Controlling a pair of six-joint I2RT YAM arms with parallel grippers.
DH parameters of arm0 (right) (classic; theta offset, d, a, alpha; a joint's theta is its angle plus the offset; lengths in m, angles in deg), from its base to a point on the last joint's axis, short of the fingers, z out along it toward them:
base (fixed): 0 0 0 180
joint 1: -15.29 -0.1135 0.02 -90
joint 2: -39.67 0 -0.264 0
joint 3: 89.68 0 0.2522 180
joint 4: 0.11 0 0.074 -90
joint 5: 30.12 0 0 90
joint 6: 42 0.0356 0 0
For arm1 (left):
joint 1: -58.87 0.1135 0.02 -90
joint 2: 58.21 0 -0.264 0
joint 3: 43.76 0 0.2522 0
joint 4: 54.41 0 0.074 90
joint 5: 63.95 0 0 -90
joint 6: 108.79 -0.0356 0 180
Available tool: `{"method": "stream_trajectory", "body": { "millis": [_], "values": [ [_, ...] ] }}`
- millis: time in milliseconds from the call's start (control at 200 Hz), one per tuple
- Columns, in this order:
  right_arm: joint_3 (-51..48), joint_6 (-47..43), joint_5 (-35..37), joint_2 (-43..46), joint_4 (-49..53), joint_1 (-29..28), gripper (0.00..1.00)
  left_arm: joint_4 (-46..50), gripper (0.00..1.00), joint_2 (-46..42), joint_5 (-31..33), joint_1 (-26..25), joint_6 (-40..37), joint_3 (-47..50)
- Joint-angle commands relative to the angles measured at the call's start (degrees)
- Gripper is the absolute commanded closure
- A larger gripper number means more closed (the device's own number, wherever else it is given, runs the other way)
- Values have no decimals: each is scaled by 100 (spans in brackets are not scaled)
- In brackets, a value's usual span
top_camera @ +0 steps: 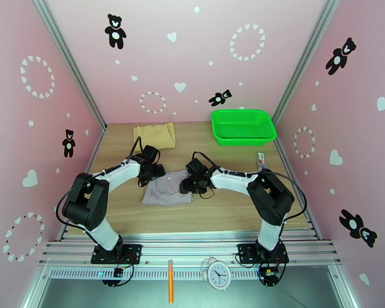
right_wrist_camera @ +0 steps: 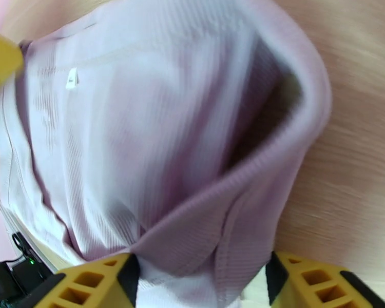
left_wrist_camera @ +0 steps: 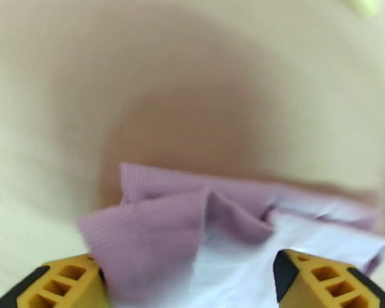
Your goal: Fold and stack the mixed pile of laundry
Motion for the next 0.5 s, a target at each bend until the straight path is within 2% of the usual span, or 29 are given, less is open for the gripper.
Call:
{"method": "stream_trajectory", "body": {
  "millis": [0,175,255,495],
  "values": [
    [344,-203,90,237,487,140,23,-49,11,-345,202,103,-465,-124],
    [61,59,26,434,257,298,21,318,2,-941,454,113,-449,160],
    [-186,298,5,482,-28,298,21,478,1,-1118,367,114,-465,295],
    [-334,610,-321,155,-719,281,25,-39,12,-1250,-362,120,-189,1072]
  ]
}}
